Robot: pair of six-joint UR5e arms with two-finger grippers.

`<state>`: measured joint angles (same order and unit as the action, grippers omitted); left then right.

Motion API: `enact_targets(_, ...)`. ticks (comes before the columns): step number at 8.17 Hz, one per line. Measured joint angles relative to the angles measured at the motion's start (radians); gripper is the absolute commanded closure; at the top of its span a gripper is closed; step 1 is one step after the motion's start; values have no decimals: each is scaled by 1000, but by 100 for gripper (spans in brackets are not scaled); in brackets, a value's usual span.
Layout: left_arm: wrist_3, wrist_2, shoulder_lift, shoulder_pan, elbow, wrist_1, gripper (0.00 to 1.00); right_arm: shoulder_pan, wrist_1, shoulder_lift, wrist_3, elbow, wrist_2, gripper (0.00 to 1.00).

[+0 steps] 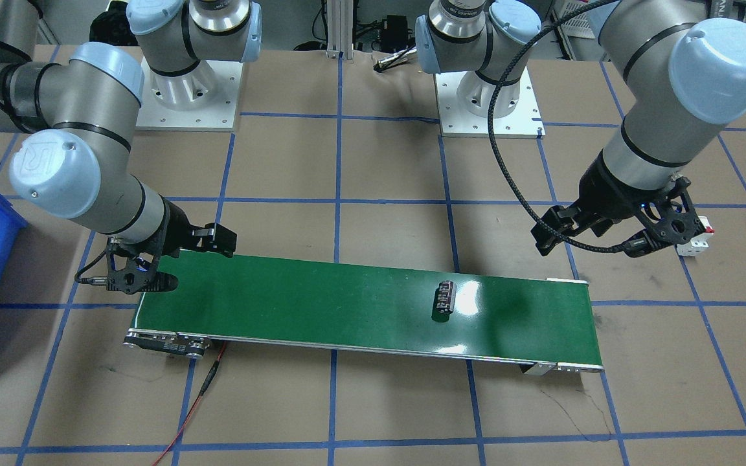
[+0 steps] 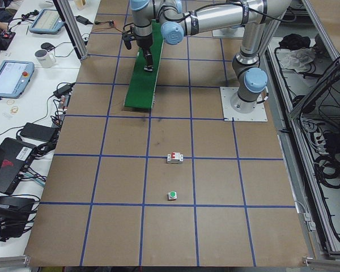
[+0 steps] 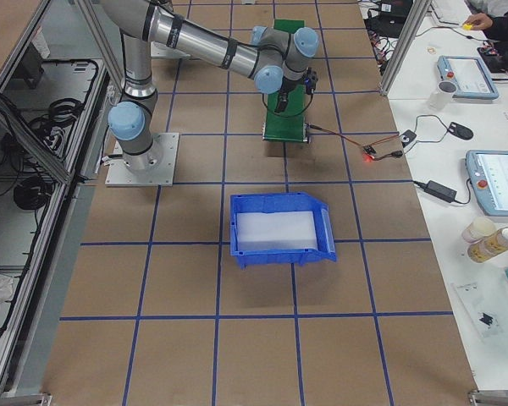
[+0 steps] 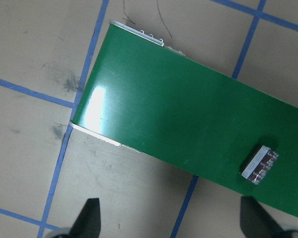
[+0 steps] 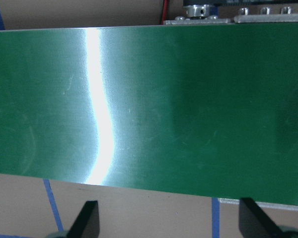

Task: Move capacitor from left to right
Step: 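Hold the right gripper open over the belt as the capacitor approaches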

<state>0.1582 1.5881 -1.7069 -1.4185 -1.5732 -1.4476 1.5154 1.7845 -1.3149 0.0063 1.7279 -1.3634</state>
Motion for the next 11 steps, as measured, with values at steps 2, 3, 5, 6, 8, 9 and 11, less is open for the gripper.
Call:
enact_targets(2, -68, 3, 14, -7, 31, -38, 0, -8, 21, -2, 3, 12, 15, 0)
enact_targets(3, -81, 4, 29, -11, 38, -53, 0, -9, 25, -2, 3, 13, 16, 0)
enact_targets(5, -93, 4, 62, -15, 43, -69, 0, -10, 29, -1, 3, 13, 17, 0)
enact_targets(6, -105, 4, 84, -15, 44, -94, 0, -10, 45, 0, 2, 15, 17, 0)
enact_targets(8, -120, 4, 109, -14, 45, -127, 0, -9, 108, 2, -7, 31, 41, 0)
enact_targets(9, -124, -1, 106, -13, 44, -132, 0, -10, 145, 2, -28, 54, 65, 0)
enact_targets(11, -126, -31, 102, -12, 44, -134, 0, -12, 196, 2, -88, 90, 82, 0)
